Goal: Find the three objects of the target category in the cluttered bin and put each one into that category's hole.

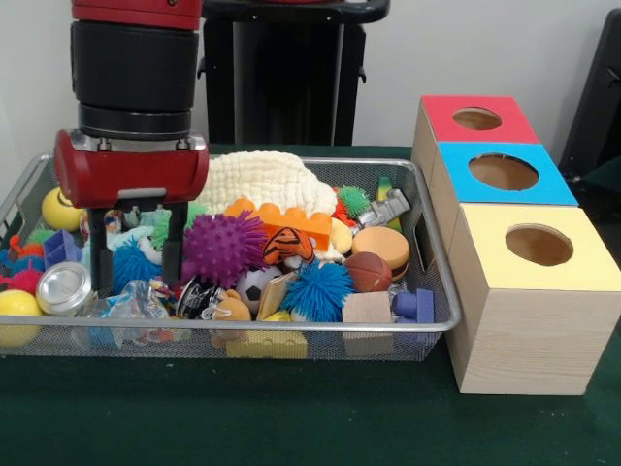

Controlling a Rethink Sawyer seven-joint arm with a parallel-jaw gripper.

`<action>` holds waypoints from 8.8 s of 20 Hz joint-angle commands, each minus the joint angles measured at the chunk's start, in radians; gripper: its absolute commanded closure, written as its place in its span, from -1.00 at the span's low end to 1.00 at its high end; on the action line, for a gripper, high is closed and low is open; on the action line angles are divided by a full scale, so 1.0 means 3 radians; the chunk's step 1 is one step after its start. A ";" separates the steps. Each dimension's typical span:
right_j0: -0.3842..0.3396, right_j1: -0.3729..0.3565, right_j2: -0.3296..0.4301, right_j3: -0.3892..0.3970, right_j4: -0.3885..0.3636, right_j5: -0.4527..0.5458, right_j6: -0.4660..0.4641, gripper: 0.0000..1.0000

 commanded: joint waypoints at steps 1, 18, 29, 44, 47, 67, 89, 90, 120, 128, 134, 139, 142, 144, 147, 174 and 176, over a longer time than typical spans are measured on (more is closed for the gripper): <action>-0.0013 0.0214 -0.0155 -0.0160 -0.0150 -0.0043 0.0088 -1.00; 0.0103 0.0334 -0.0424 -0.0040 -0.0149 -0.0260 0.0387 -1.00; 0.0223 0.0287 -0.0900 0.0149 0.0047 0.0044 0.0680 -1.00; 0.0328 0.0459 -0.1078 0.0197 0.0276 0.0302 0.0322 -1.00; 0.0209 0.0481 -0.0879 0.0294 0.0351 0.0557 -0.0159 -1.00; -0.0319 0.0673 0.0176 0.0557 0.0146 0.1040 -0.1397 -1.00; -0.0104 0.0350 -0.0246 0.0496 0.0186 0.0294 0.0016 -1.00; -0.0060 0.0335 -0.0284 0.0457 0.0123 0.0339 -0.0049 -1.00; 0.0322 -0.0052 -0.0950 0.0200 0.0001 -0.0350 0.0690 -1.00; 0.0426 0.0170 -0.1158 0.0172 0.0142 -0.0404 0.0786 -1.00; 0.0429 0.0297 -0.1161 0.0193 0.0206 -0.0541 0.0716 -1.00; 0.0292 0.0471 -0.1000 0.0247 0.0306 -0.0595 0.0493 -1.00; 0.0135 0.0681 -0.0776 0.0198 0.0434 -0.0449 0.0187 -1.00; 0.0048 0.0774 -0.0652 0.0204 0.0504 -0.0347 0.0019 -1.00; 0.0008 0.0805 -0.0581 0.0231 0.0570 -0.0192 -0.0093 -1.00; -0.0107 0.1195 -0.0335 0.0043 0.0576 -0.0317 -0.0213 -1.00; -0.0098 0.1176 -0.0342 0.0044 0.0563 -0.0317 -0.0200 -1.00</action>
